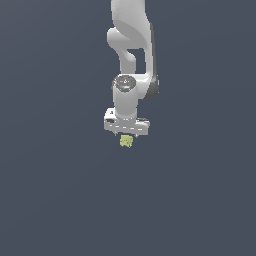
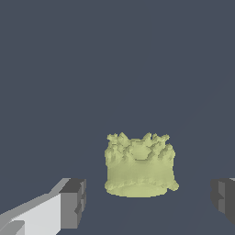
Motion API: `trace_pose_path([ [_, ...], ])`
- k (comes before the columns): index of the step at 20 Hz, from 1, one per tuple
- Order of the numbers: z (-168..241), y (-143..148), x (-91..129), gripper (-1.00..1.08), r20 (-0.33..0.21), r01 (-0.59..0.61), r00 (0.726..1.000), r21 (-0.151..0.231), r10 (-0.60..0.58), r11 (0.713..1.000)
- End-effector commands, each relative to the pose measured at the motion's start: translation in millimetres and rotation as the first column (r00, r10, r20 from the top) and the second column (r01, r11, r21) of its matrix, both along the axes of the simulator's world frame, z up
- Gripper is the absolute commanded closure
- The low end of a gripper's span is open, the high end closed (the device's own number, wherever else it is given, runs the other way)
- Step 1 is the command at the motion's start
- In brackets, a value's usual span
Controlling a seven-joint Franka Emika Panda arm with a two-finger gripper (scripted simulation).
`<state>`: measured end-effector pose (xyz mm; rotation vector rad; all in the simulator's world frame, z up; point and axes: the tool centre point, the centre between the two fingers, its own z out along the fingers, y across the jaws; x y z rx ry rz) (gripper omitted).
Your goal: Pick up the object and move it to a goal position.
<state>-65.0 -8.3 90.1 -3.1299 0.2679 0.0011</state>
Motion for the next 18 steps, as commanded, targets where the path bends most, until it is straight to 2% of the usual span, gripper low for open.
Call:
trace_pose_path([
  [1,-1.1,0.0,0.0,-0.92,0.0,0.0,1.0,0.0,0.0,1.0],
  [12,-43.7,-0.2,-1.9,-0.92,0.001,0.003,1.0,0.0,-0.003,1.0],
  [17,-50.7,0.0,-1.3,-0.92,0.001,0.003,1.0,0.0,-0.003,1.0],
  [18,-50.7,0.0,-1.3,1.08,0.001,0.003,1.0,0.0,-0.003,1.0],
])
